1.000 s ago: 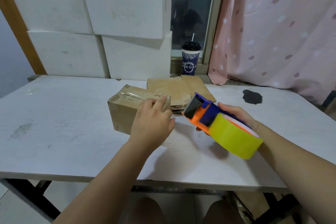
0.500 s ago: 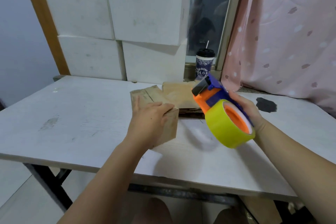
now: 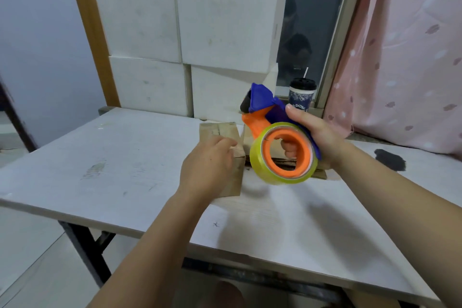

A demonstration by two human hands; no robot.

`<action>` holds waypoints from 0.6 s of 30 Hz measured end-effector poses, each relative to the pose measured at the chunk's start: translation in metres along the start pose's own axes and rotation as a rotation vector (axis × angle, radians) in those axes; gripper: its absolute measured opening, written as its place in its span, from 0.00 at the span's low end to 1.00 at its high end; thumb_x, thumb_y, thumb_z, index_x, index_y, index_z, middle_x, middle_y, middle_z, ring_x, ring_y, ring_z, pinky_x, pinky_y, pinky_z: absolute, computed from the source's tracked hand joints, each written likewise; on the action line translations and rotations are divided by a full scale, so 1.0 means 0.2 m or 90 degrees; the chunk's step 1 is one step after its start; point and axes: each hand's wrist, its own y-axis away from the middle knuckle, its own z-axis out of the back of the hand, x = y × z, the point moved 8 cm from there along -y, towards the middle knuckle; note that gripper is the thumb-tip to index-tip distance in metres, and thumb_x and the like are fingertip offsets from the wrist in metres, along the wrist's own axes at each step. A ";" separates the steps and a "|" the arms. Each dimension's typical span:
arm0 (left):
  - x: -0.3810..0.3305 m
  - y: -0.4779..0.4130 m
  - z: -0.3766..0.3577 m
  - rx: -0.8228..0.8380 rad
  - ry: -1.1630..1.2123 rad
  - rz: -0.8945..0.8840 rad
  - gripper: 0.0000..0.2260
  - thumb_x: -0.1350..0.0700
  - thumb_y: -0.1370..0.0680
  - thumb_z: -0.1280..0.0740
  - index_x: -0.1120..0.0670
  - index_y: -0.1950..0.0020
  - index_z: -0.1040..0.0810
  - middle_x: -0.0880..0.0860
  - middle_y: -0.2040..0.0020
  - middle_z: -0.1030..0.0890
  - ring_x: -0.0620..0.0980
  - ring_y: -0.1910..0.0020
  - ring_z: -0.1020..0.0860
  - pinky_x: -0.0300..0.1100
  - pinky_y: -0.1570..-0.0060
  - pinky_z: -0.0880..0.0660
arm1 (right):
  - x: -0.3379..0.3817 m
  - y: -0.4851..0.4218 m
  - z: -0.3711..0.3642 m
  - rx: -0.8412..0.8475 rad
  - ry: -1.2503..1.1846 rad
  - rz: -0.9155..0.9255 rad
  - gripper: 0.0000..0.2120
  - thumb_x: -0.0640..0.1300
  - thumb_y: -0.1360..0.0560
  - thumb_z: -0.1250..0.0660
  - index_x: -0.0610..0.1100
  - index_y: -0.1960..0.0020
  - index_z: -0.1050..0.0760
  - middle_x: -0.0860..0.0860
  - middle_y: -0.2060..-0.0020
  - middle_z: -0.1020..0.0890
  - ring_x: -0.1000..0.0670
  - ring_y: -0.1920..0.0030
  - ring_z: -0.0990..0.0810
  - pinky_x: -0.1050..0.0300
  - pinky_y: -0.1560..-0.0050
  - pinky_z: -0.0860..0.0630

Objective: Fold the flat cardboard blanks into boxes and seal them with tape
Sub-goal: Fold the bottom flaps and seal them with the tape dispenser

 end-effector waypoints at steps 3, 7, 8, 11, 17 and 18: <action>0.06 0.01 -0.01 0.008 0.068 0.089 0.17 0.58 0.21 0.43 0.48 0.35 0.26 0.48 0.44 0.20 0.52 0.45 0.25 0.43 0.52 0.28 | 0.15 -0.04 -0.02 -0.066 0.115 0.093 0.18 0.58 0.28 0.33 0.42 0.62 0.25 0.50 0.75 0.24 0.53 0.76 0.27 0.62 0.74 0.29; 0.08 0.01 -0.05 0.105 0.388 0.201 0.14 0.54 0.21 0.42 0.46 0.39 0.22 0.42 0.48 0.19 0.46 0.43 0.25 0.45 0.41 0.29 | 0.25 -0.11 -0.10 -0.059 0.227 0.158 0.16 0.57 0.25 0.37 0.45 0.60 0.26 0.50 0.71 0.23 0.54 0.73 0.26 0.62 0.71 0.28; 0.08 0.01 -0.05 0.120 0.495 0.226 0.14 0.51 0.23 0.41 0.46 0.42 0.20 0.42 0.50 0.18 0.46 0.43 0.24 0.48 0.38 0.30 | 0.25 -0.12 -0.12 -0.047 0.250 0.164 0.16 0.57 0.24 0.37 0.45 0.61 0.25 0.51 0.71 0.23 0.54 0.73 0.26 0.62 0.70 0.28; 0.08 0.00 -0.01 0.124 0.766 0.296 0.17 0.45 0.31 0.39 0.47 0.46 0.19 0.46 0.49 0.16 0.50 0.42 0.23 0.52 0.35 0.32 | 0.26 -0.15 -0.17 -0.021 0.355 0.178 0.17 0.59 0.26 0.38 0.47 0.61 0.24 0.52 0.71 0.23 0.54 0.71 0.25 0.61 0.69 0.28; 0.10 -0.04 0.01 0.110 0.913 0.254 0.10 0.52 0.24 0.34 0.56 0.48 0.21 0.49 0.53 0.15 0.47 0.48 0.18 0.41 0.49 0.21 | 0.28 -0.18 -0.24 -0.057 0.565 0.253 0.10 0.63 0.27 0.40 0.62 0.51 0.24 0.56 0.57 0.17 0.58 0.54 0.20 0.62 0.54 0.25; 0.11 -0.04 0.00 0.097 0.908 0.265 0.09 0.53 0.22 0.35 0.57 0.48 0.21 0.50 0.53 0.15 0.47 0.49 0.18 0.39 0.50 0.21 | 0.28 -0.19 -0.25 -0.063 0.587 0.263 0.10 0.64 0.28 0.40 0.63 0.52 0.25 0.57 0.56 0.17 0.58 0.54 0.20 0.62 0.54 0.26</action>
